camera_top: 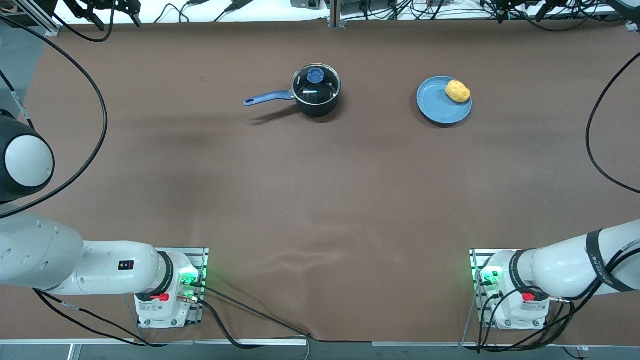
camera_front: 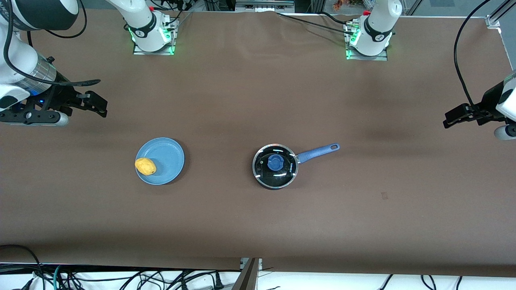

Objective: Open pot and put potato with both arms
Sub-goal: 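Move the left gripper toward the pot lid while the right gripper approaches the plate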

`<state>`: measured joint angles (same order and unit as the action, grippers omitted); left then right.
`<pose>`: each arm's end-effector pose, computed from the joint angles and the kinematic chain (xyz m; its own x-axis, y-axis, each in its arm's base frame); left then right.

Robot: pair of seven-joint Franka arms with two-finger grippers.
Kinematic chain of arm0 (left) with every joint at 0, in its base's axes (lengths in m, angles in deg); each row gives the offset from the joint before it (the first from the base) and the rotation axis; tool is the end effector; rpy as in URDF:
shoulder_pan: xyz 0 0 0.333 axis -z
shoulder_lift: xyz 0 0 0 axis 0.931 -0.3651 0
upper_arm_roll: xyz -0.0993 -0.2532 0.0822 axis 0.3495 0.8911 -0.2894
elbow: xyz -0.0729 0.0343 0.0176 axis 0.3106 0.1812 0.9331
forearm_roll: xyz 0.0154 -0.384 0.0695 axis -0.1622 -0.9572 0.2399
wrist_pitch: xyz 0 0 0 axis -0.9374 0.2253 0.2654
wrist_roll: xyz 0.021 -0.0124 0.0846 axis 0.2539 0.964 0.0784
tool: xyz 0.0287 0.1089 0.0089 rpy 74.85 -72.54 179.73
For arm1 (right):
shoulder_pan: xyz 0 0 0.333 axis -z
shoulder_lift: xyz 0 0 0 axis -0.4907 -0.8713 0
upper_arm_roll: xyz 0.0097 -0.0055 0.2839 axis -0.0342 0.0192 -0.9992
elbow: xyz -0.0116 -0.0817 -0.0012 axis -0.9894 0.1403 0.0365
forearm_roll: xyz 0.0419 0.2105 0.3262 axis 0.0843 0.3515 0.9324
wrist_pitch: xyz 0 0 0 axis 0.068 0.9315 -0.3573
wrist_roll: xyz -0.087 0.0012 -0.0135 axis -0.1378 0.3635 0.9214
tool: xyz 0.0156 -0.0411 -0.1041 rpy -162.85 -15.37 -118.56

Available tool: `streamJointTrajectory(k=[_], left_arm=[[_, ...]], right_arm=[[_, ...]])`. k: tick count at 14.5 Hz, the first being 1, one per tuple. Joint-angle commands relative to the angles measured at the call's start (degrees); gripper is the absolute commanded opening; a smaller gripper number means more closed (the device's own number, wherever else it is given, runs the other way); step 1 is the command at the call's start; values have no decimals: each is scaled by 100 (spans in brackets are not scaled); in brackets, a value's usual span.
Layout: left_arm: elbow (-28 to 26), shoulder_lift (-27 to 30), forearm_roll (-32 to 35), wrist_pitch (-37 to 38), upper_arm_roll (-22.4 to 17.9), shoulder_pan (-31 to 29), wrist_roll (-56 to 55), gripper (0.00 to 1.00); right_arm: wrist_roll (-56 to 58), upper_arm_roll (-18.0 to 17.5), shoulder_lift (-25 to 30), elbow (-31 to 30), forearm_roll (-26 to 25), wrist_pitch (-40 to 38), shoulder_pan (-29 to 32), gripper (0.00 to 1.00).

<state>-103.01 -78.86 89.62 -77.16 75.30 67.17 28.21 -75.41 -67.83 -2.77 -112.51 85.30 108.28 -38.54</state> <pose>0.5849 0.0318 0.5293 0.9917 0.1281 -0.0124 0.1282 -0.9918 -0.0001 0.5771 0.0811 0.5403 0.9999 -0.0130 0.0029 -0.0130 -0.9994 0.0326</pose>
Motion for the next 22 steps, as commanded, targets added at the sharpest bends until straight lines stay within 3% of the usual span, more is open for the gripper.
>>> streamJointTrajectory(k=[1,11,15,22], left_arm=[[73,102,-57,192,50,-35,226,100],[162,14,-110,228,172,62,-280,100],[100,-153,-48,193,804,62,-1343,100],[179,-583,-101,-281,1517,71,-3189,100]], right_arm=[[-2,-25,-17,122,-12,-119,2,100],[7,-25,-17,122,-12,-119,2,100],[7,-25,-26,122,-3,-119,2,100],[-28,-7,-26,122,5,-302,11,100]])
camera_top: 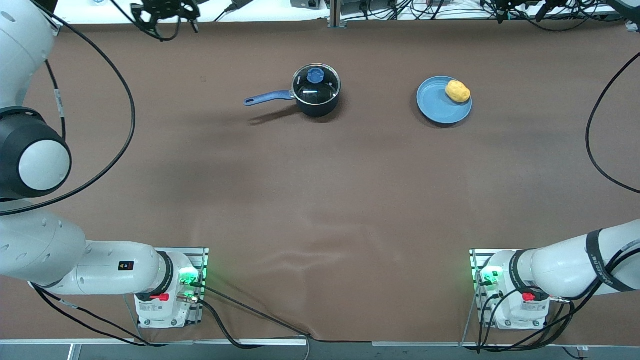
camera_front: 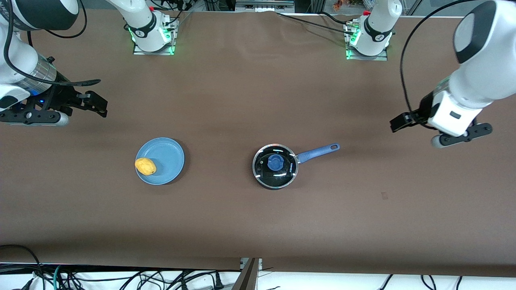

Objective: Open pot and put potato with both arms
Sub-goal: 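Move the left gripper toward the pot lid while the right gripper approaches the plate, then grasp the lid knob with the left gripper while the right gripper grasps the potato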

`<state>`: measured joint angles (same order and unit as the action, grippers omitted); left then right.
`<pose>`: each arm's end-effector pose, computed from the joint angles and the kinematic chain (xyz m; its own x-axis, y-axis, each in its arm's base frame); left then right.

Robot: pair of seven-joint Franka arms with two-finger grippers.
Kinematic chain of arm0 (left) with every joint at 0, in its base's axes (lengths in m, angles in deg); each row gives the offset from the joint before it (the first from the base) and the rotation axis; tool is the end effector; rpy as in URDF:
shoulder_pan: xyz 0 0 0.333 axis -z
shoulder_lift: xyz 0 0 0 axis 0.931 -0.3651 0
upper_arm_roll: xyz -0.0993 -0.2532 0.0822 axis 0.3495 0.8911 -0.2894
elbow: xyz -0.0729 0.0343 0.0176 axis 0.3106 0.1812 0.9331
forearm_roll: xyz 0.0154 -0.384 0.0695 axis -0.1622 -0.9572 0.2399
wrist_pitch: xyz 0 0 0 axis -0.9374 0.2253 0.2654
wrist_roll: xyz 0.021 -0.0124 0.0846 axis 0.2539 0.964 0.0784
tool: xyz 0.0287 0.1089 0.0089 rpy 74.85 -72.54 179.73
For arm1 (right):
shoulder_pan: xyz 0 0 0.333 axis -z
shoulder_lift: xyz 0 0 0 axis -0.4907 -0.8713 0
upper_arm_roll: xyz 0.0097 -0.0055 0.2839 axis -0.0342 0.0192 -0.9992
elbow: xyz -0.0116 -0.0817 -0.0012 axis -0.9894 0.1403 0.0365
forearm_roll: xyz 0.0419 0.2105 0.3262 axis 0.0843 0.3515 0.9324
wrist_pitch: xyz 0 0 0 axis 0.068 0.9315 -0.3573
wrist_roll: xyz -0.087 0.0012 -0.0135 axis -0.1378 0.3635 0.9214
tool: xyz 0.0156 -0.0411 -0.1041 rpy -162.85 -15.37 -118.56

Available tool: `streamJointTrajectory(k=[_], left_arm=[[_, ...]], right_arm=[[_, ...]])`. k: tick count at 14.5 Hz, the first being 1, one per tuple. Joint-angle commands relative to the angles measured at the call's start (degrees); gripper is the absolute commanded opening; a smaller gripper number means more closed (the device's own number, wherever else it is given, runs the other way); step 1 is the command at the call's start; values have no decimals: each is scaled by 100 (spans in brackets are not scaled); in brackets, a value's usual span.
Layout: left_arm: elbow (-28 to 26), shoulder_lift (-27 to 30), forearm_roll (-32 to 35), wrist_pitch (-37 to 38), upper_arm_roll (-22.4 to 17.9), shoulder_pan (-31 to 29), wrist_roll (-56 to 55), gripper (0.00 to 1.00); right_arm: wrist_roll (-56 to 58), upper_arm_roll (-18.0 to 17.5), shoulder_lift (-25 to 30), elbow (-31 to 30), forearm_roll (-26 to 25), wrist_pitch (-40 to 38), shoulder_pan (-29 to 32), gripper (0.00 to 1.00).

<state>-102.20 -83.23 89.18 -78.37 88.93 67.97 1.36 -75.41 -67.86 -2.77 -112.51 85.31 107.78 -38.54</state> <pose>0.5922 -0.1108 0.4946 0.9378 0.3407 -0.0670 0.3423 -0.9395 0.0148 0.5761 0.0812 0.5396 0.9999 -0.0127 -0.0058 -0.0125 -0.9993 0.0338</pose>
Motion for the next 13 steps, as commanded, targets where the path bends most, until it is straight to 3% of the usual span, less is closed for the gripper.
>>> streamJointTrajectory(k=[1,9,11,13], left_arm=[[98,-181,-56,-274,241,-9,-769,100],[159,-953,303,-1092,391,1018,-2852,100],[421,-1313,427,-1154,383,1282,-3387,100],[790,-1682,523,-1163,391,1432,-3863,100]], right_arm=[[-37,4,-26,122,31,-315,10,100],[77,-22,-412,271,5,-289,-52,100],[25,-22,-884,262,-4,-333,-131,100],[59,-13,-984,271,-30,-403,-149,100]])
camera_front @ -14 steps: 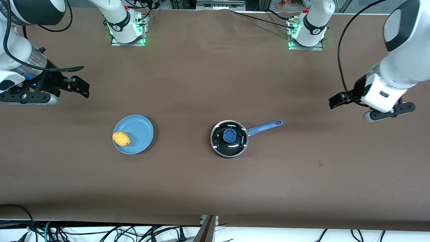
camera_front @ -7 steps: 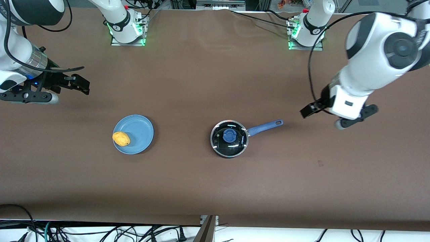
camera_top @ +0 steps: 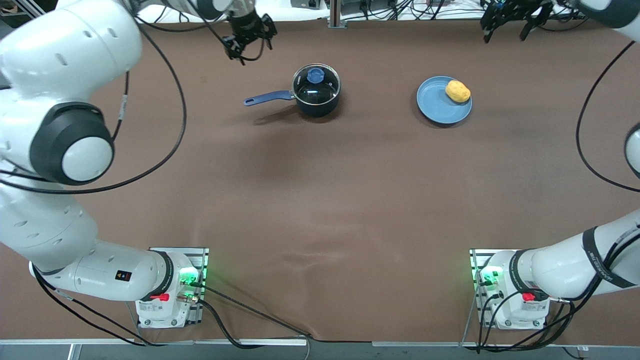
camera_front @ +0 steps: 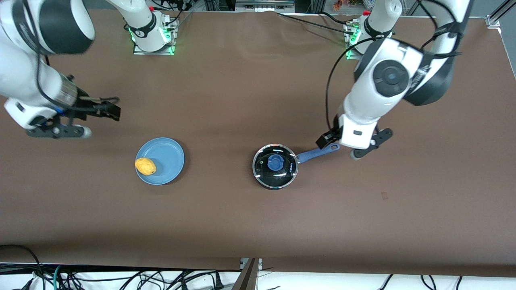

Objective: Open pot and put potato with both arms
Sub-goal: 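Grasp the lid knob with the left gripper while the right gripper grasps the potato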

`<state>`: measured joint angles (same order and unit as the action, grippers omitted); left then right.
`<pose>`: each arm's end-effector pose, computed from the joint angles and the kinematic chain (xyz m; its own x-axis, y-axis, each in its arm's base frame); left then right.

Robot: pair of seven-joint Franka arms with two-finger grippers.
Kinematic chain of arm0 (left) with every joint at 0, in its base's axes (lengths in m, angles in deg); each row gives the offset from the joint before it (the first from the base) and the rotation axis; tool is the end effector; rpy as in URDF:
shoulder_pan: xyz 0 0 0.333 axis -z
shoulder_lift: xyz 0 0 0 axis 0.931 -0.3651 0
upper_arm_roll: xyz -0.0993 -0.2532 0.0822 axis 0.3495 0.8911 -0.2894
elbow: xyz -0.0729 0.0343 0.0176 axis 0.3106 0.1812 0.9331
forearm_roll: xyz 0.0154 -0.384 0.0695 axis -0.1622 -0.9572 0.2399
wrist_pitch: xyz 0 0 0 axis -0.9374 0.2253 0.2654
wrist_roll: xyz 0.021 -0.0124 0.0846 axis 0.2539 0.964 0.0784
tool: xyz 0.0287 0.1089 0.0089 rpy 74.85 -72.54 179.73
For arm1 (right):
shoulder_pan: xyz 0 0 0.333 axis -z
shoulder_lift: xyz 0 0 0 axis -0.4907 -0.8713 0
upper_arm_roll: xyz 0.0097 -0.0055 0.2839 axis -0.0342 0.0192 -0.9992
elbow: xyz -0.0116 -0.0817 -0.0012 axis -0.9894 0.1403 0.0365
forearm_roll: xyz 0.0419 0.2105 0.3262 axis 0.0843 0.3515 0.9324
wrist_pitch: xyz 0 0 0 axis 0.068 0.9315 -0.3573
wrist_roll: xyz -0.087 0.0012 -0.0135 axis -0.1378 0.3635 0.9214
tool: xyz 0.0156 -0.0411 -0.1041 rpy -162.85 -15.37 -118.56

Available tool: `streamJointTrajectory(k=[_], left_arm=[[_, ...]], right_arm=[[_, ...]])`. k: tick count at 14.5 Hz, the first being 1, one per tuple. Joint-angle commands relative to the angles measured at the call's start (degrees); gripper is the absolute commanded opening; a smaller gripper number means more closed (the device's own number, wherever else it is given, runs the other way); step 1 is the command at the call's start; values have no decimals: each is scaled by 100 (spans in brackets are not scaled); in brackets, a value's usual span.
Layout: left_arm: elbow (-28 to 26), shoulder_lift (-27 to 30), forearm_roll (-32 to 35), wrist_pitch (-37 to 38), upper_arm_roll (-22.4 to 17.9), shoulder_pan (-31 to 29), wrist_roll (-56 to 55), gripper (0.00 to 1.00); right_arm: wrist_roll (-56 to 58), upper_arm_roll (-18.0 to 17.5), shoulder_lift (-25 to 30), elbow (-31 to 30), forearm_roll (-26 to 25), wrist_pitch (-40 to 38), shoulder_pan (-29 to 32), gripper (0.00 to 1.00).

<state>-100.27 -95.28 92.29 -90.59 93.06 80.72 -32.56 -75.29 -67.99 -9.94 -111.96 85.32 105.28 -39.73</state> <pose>0.5885 -0.2877 0.4018 0.7968 0.6014 -0.0583 0.6034 -0.7970 0.0250 0.5908 0.0974 0.4667 0.9867 0.0086 -0.1621 0.0184 -0.9981 0.0594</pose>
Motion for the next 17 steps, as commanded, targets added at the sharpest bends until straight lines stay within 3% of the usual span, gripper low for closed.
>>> streamJointTrajectory(k=[1,9,14,17], left_arm=[[738,-636,239,59,-30,235,-672,100],[871,-1015,537,-328,-56,675,-2025,100],[871,-1278,626,-722,-74,974,-2835,100],[880,-1498,915,-1047,-65,1132,-3511,100]], right_arm=[[56,8,-302,217,-32,-101,-46,100],[1014,35,-1145,-12,-40,1375,-20,100],[1023,44,-2006,-152,-84,2456,-11,100],[1015,52,-2086,-276,-84,2668,-20,100]])
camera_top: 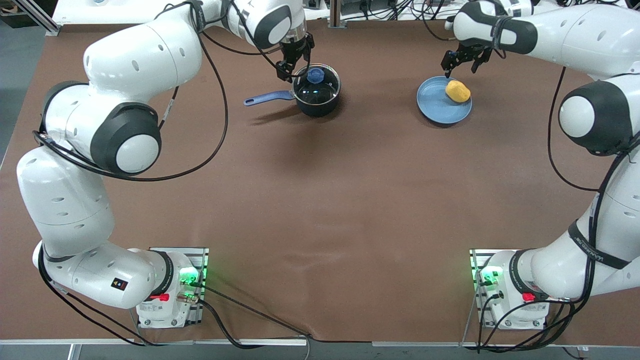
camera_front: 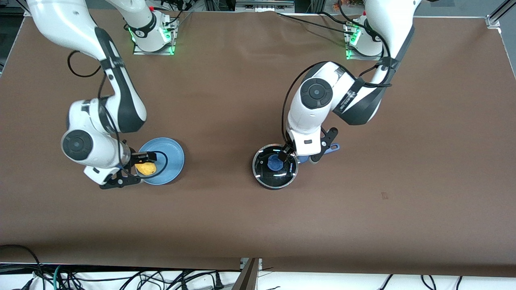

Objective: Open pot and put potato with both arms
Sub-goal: 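Grasp the lid knob with the left gripper while the right gripper grasps the potato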

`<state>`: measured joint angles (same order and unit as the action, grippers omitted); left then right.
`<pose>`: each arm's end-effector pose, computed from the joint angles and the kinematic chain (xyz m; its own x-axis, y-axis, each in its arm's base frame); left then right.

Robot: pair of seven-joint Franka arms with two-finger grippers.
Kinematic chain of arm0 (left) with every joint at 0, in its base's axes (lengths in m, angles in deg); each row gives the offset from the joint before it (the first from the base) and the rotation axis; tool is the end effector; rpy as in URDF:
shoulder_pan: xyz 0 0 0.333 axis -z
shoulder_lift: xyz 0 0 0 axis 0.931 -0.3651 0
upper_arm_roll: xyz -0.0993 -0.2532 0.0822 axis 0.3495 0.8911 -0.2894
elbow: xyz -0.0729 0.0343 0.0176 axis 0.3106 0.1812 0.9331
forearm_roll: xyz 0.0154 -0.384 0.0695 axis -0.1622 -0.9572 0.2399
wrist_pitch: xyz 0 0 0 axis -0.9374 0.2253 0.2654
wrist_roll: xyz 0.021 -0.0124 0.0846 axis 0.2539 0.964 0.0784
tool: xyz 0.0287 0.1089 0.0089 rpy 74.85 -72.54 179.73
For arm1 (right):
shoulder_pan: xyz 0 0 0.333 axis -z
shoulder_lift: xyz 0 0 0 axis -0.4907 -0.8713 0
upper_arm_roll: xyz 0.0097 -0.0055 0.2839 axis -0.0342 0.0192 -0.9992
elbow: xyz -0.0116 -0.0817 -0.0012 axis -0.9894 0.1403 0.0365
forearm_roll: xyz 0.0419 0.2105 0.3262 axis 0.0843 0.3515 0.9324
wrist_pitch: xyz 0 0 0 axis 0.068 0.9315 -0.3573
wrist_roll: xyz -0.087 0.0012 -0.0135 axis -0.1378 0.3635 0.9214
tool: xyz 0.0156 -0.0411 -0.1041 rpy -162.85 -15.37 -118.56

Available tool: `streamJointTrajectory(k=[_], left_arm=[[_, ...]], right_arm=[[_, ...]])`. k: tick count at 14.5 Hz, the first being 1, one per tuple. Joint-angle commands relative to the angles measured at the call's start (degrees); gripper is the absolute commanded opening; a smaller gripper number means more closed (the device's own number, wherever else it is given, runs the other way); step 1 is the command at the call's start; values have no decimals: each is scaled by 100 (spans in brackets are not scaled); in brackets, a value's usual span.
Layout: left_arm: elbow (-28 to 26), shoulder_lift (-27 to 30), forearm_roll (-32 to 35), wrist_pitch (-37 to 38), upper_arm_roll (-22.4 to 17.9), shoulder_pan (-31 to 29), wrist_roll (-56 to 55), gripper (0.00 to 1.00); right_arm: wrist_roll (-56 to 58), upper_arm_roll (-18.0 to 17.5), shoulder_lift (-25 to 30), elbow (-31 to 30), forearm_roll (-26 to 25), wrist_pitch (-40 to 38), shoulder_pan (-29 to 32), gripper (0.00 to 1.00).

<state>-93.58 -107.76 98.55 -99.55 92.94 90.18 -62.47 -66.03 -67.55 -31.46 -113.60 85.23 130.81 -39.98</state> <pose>0.5802 -0.3928 0.3266 0.5541 0.8321 -0.0231 0.8316 -0.5521 0.0603 0.6492 0.1074 0.2464 0.9747 0.1827 -0.1289 0.1889 -0.9813 0.0374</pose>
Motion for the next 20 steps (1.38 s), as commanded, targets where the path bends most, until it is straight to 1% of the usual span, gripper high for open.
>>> streamJointTrajectory(k=[1,5,7,8,10,12,14,16,17,20], left_arm=[[211,-303,376,-257,-62,257,-757,100],[220,-523,535,-469,-96,423,-1286,100],[238,-558,597,-547,-263,564,-1453,100],[307,-628,606,-705,-316,608,-1523,100],[570,-865,614,-733,-483,801,-1743,100],[633,-945,606,-742,-693,977,-1954,100],[633,-971,606,-742,-730,1022,-1981,100],[642,-998,614,-750,-738,1022,-1981,100],[668,-998,606,-759,-773,1022,-1981,100],[712,-1120,614,-759,-817,1022,-1981,100]], right_arm=[[89,8,14,-112,-76,159,13,100],[89,8,-250,-120,-84,387,13,100],[89,35,-320,-208,-84,562,22,100],[89,35,-338,-252,-84,598,22,100],[89,35,-338,-305,-84,607,22,100],[89,35,-373,-357,-84,633,31,100],[89,43,-373,-576,-84,904,40,100],[98,70,-373,-604,-84,968,40,100],[89,70,-373,-604,-84,976,40,98],[98,70,-373,-604,-84,968,31,80]])
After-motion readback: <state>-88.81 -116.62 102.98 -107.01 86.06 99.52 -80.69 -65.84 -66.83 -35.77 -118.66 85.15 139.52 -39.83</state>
